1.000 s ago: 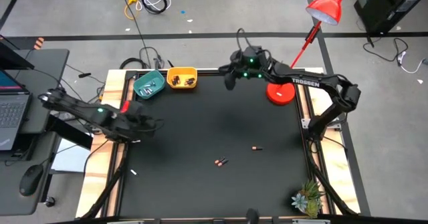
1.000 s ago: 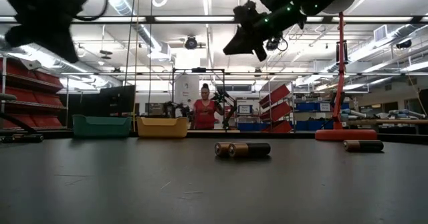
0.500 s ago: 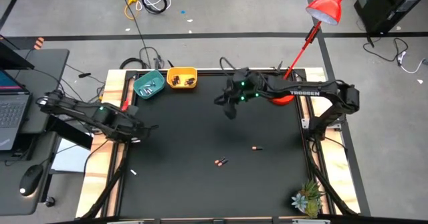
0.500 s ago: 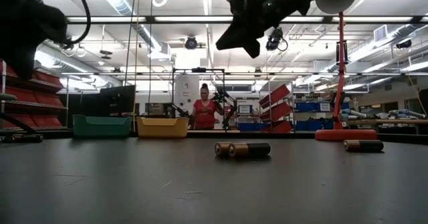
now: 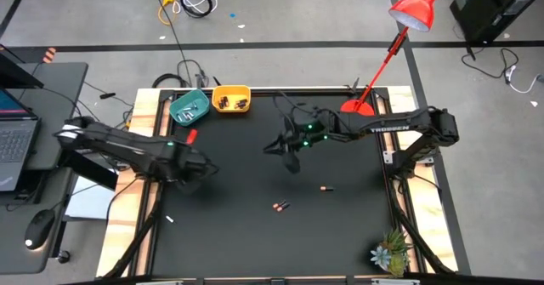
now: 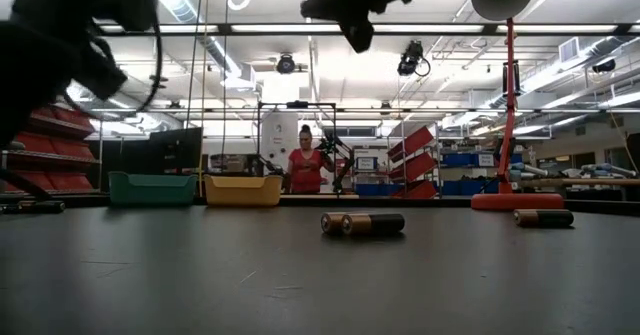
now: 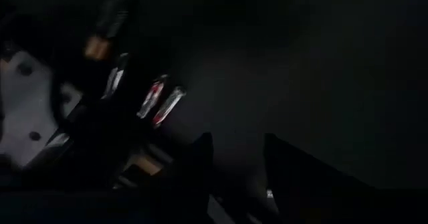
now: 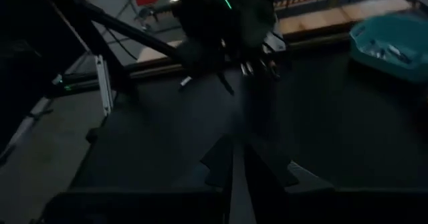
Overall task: Sort batteries
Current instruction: Put the silver battery into the blue bin
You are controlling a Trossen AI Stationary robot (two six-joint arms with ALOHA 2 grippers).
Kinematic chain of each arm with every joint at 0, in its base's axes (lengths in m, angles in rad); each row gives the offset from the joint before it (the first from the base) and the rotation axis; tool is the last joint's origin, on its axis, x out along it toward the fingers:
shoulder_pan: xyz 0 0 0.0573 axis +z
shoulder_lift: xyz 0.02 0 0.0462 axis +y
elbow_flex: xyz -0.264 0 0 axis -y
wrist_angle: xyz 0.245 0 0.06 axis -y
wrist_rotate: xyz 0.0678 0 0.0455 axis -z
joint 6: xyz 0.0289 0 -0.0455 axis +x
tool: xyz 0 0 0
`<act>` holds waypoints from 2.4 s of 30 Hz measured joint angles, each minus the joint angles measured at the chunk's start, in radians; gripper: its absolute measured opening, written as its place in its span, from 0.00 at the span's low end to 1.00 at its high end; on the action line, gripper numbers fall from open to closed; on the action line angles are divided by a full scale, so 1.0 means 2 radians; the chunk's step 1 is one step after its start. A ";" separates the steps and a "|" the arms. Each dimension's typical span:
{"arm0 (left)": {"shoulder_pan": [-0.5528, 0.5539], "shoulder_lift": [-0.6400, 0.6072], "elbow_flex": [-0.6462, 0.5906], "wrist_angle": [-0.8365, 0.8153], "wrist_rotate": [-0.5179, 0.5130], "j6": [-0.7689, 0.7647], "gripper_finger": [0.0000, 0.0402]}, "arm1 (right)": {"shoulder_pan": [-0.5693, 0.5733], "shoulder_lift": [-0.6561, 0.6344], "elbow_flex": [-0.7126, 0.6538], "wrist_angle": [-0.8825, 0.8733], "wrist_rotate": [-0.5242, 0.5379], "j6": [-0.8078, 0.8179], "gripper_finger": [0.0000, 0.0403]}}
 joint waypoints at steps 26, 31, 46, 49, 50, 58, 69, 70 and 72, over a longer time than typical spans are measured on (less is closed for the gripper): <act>0.099 0.353 0.032 -0.030 -0.001 0.410 0.35 | 0.031 0.000 0.077 -0.108 0.073 -0.022 0.11; 0.099 0.353 0.027 -0.014 -0.003 0.415 0.35 | 0.031 0.000 0.077 -0.108 0.074 -0.022 0.10; 0.097 0.352 -0.014 0.043 0.000 0.388 0.34 | 0.031 0.000 0.077 -0.104 0.074 -0.011 0.10; 0.097 0.352 -0.015 0.049 -0.001 0.388 0.28 | 0.031 0.000 0.077 -0.102 0.074 -0.011 0.10; 0.097 0.352 -0.015 0.050 -0.002 0.388 0.25 | 0.031 0.000 0.077 -0.102 0.074 -0.011 0.10; 0.097 0.352 -0.014 0.051 -0.014 0.385 0.06 | 0.028 0.000 0.077 -0.103 0.074 -0.012 0.10; 0.097 0.329 0.018 0.038 -0.052 0.375 0.06 | 0.017 0.000 0.077 -0.103 0.069 -0.020 0.10; 0.097 0.323 0.025 0.038 -0.053 0.373 0.06 | 0.017 0.000 0.077 -0.103 0.069 -0.021 0.10; 0.097 0.309 0.039 0.040 -0.053 0.370 0.06 | 0.017 0.000 0.077 -0.104 0.068 -0.022 0.10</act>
